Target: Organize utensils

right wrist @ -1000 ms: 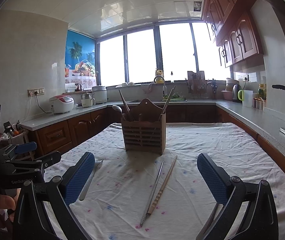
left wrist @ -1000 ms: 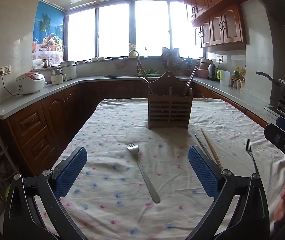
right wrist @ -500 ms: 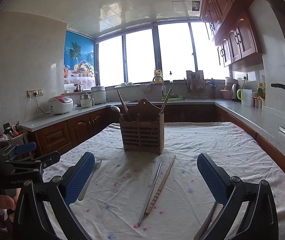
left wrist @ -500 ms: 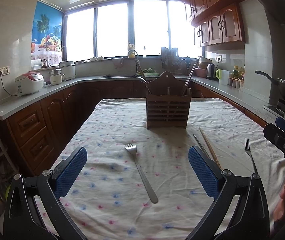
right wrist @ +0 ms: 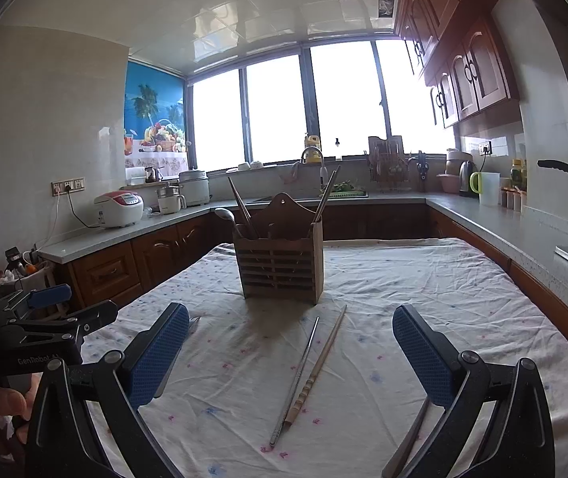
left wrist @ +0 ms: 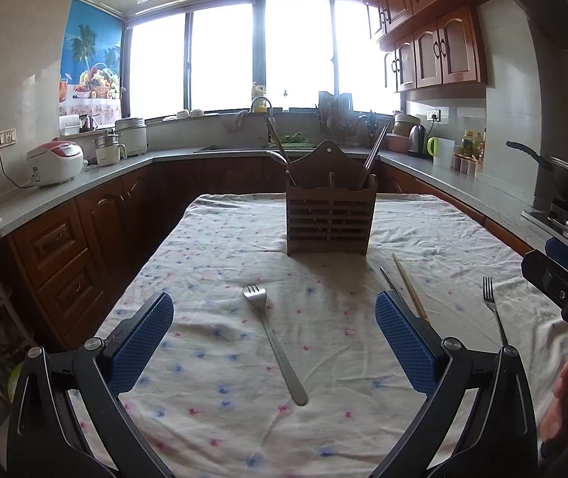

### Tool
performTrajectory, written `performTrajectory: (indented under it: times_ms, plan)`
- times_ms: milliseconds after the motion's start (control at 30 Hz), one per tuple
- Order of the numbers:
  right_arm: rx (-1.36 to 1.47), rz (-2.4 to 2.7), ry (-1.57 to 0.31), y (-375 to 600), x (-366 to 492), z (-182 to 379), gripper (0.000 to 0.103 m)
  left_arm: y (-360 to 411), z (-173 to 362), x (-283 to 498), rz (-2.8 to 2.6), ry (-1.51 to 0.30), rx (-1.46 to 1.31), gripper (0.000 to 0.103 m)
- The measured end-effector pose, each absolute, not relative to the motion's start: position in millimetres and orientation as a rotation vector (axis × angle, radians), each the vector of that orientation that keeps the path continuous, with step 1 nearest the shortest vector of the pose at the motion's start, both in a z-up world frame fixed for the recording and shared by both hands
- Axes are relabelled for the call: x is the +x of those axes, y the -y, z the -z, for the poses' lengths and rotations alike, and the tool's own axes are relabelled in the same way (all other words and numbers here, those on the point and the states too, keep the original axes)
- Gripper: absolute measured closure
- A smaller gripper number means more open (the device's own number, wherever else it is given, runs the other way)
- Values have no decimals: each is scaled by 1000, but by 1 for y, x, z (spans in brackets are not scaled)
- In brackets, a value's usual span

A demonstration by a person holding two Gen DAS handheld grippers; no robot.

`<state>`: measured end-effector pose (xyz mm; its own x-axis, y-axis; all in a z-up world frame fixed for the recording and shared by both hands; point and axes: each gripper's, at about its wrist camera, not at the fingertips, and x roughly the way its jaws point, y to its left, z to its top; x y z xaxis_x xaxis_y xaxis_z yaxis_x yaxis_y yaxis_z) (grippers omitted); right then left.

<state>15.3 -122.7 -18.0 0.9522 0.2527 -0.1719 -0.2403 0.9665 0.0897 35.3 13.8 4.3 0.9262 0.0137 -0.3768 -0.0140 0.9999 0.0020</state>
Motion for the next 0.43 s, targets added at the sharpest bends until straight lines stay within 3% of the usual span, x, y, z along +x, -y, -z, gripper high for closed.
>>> performTrajectory:
  times_ms: [433]
  plan:
    - [70, -244, -190, 125, 18, 19, 0, -11, -8, 38, 3, -397, -9, 0]
